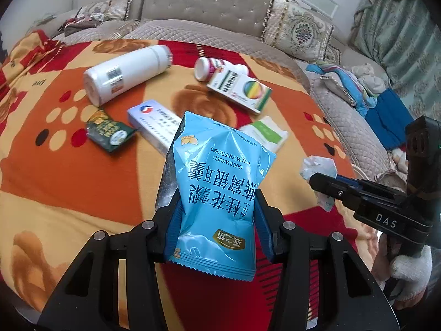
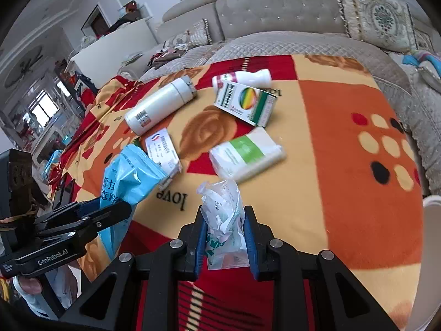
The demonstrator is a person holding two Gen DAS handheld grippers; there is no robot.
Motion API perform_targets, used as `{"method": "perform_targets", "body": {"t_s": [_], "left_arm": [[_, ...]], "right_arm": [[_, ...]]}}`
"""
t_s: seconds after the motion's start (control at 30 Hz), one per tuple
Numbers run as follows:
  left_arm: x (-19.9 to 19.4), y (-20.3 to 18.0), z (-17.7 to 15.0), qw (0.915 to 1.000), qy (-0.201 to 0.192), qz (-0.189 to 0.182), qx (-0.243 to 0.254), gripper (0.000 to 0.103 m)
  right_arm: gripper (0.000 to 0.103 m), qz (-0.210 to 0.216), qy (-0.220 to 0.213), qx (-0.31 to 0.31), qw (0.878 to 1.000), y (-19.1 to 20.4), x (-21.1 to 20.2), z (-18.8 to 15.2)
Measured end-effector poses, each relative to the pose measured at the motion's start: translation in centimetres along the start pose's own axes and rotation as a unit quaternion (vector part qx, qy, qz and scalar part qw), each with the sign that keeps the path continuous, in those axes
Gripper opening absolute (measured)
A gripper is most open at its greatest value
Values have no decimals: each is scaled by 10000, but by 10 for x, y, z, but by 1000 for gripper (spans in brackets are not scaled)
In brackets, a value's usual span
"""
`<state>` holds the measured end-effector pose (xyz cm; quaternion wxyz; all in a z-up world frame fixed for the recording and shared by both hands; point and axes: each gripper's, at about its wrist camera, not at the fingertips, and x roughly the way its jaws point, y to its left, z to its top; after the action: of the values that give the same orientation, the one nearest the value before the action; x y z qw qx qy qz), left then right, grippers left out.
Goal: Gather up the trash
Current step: 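Carry the blue bag and plastic wrapper to the white bin and release both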
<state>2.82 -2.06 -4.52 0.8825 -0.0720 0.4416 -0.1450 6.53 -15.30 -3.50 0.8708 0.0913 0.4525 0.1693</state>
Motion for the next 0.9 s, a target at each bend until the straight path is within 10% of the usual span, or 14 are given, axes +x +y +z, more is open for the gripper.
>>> {"method": "perform_targets", "body": {"t_s": [0.9], "left_arm": [[28,-123,-5,9942,293,-608,835,46]], "right_arm": [[24,-493,-400,833,9945,-88,-73,-46]]}}
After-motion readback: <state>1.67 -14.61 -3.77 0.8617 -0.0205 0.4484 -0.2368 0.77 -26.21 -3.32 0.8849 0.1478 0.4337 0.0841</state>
